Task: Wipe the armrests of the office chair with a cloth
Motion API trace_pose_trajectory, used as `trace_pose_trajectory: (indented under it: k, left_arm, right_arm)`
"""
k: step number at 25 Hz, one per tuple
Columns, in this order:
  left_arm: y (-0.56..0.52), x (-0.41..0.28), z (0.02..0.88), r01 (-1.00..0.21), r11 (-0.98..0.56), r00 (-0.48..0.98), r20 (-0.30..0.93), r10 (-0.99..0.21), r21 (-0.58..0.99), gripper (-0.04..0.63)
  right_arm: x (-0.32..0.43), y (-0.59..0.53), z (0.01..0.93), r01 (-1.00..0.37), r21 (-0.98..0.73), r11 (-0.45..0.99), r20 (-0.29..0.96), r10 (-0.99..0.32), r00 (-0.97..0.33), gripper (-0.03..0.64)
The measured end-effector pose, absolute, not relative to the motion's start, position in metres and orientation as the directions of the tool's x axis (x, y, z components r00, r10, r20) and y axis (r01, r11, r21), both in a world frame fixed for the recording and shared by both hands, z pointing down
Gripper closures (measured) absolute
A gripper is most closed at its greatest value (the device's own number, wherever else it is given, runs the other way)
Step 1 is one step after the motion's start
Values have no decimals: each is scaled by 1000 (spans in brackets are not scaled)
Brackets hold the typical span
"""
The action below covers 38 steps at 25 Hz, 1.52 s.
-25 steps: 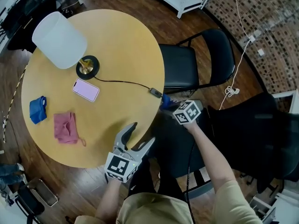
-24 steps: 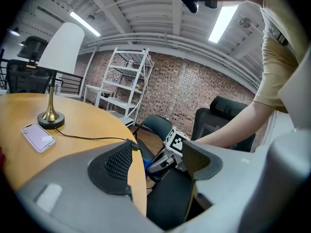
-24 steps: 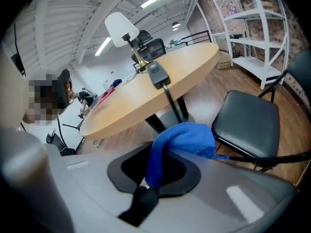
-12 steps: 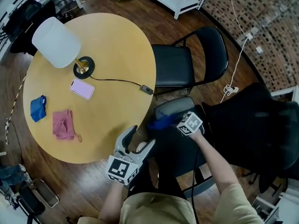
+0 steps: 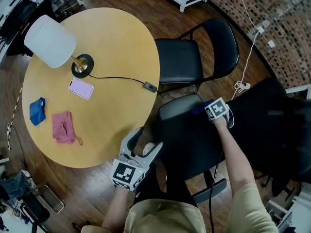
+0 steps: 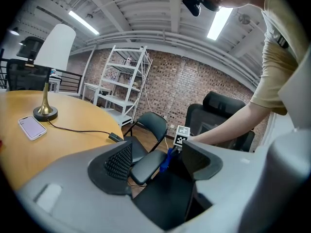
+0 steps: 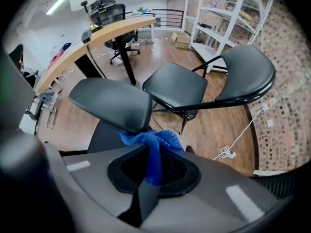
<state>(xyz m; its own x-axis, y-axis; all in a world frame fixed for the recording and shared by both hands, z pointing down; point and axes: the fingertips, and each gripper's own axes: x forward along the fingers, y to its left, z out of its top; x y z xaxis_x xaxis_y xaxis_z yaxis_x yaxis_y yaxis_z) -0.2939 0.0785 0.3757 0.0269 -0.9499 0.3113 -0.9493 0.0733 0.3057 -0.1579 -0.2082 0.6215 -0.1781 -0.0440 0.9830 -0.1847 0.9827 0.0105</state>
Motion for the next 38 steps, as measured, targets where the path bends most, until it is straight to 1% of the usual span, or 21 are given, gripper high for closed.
trace_pose_trajectory:
  k: [2, 5, 7, 9, 13, 18, 20, 22, 24, 26, 28, 29, 31, 33, 35, 37, 38]
  left_arm:
    - [78, -295, 374, -949, 78, 23, 314, -949, 306, 281]
    - [77, -295, 377, -949, 80, 21, 315, -949, 305, 281]
    - [75, -294, 379, -949, 79, 24, 318, -948, 307, 281]
    - [72, -291, 381, -948, 75, 30, 323, -946, 308, 281]
    - [62, -283, 386, -950, 57, 52, 334, -941, 307, 281]
    - [41, -267, 381, -955, 14, 89, 334, -938, 295, 281]
    - [33, -261, 381, -958, -1, 101, 335, -937, 286, 281]
    - [23, -256, 379, -960, -9, 106, 335, -936, 280, 281]
    - [14, -251, 379, -961, -24, 119, 334, -935, 275, 281]
    - [5, -245, 379, -962, -49, 144, 346, -927, 269, 281]
    - [-4, -238, 379, -962, -83, 178, 364, -914, 261, 281]
    - [-9, -234, 380, -962, -98, 190, 371, -909, 255, 281]
    - [-23, -223, 387, -963, -113, 201, 375, -905, 244, 281]
    - [-36, -213, 396, -963, -119, 205, 375, -904, 241, 281]
    - [-45, -206, 401, -962, -132, 217, 384, -897, 238, 281]
    - [-53, -200, 407, -960, -155, 237, 389, -890, 231, 281]
    - [-56, -199, 412, -959, -165, 246, 390, -887, 229, 281]
  right_arm:
    - [-167, -219, 618, -228, 12, 974, 970, -68, -236, 589]
    - [-202, -227, 603, -268, -16, 963, 932, -83, -353, 589]
    - [-231, -221, 596, -257, -45, 965, 907, -69, -416, 589]
    - [-259, -203, 590, -184, -73, 980, 879, -24, -476, 589]
    - [-295, -141, 584, -3, -216, 976, 784, 171, -597, 589]
    - [-300, -74, 581, 154, -294, 943, 723, 325, -610, 589]
    - [-296, -55, 577, 189, -330, 925, 689, 372, -621, 589]
    - [-287, -52, 569, 146, -346, 927, 654, 350, -670, 589]
    - [-275, -59, 551, 55, -361, 931, 602, 277, -749, 589]
    - [-256, -69, 533, -65, -401, 914, 537, 177, -825, 589]
    - [-226, -78, 526, -223, -469, 854, 510, 56, -858, 589]
    - [-208, -81, 528, -301, -508, 807, 520, 9, -854, 589]
    - [-177, -81, 541, -407, -571, 713, 555, -30, -831, 589]
    - [-161, -71, 558, -430, -608, 667, 557, -27, -830, 589]
    - [-157, -62, 574, -410, -648, 642, 514, -29, -857, 589]
    - [-155, -66, 590, -403, -686, 605, 467, -58, -882, 589]
    - [-153, -72, 600, -420, -695, 584, 465, -81, -882, 589]
